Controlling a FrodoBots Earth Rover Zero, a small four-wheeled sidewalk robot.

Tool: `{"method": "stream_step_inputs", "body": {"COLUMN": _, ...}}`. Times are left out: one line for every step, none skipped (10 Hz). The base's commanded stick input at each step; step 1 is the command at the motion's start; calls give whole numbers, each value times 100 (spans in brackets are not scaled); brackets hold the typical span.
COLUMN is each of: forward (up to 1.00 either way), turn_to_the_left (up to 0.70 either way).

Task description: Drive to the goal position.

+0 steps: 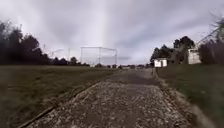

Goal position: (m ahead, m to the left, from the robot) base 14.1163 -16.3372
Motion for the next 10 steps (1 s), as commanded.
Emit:
{"method": "stream_step_inputs", "body": {"forward": 70, "turn_to_the_left": 0}}
{"method": "stream_step_inputs", "body": {"forward": 70, "turn_to_the_left": 0}}
{"method": "stream_step_inputs", "body": {"forward": 70, "turn_to_the_left": 0}}
{"method": "stream_step_inputs", "body": {"forward": 70, "turn_to_the_left": 0}}
{"method": "stream_step_inputs", "body": {"forward": 70, "turn_to_the_left": 0}}
{"method": "stream_step_inputs", "body": {"forward": 70, "turn_to_the_left": 0}}
{"method": "stream_step_inputs", "body": {"forward": 70, "turn_to_the_left": 0}}
{"method": "stream_step_inputs", "body": {"forward": 70, "turn_to_the_left": 0}}
{"method": "stream_step_inputs", "body": {"forward": 70, "turn_to_the_left": 0}}
{"method": "stream_step_inputs", "body": {"forward": 70, "turn_to_the_left": 0}}
